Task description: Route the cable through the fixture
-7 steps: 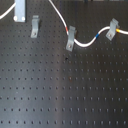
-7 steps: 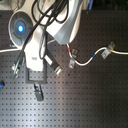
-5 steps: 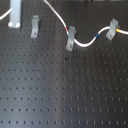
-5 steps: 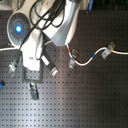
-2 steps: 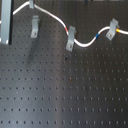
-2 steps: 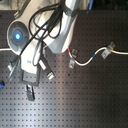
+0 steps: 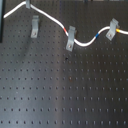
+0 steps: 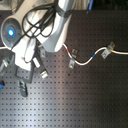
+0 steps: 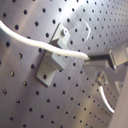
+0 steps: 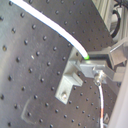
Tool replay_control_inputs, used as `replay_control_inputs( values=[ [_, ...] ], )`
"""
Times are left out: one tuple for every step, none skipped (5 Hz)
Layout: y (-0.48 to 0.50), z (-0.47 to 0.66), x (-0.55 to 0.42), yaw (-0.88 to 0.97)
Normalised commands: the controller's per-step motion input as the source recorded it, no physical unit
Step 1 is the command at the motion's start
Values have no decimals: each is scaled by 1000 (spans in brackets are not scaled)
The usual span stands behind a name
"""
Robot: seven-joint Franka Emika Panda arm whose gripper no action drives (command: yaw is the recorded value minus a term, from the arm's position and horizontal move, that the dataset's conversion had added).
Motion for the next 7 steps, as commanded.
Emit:
replay_control_inputs(
  values=[
    [435, 218, 123, 274],
    [452, 254, 159, 263],
    [106, 227, 77, 177],
    [-262, 5, -127, 0],
    [-367, -187, -185, -29],
    [-109, 69, -58, -97],
    [207, 347, -17, 34]
  ],
)
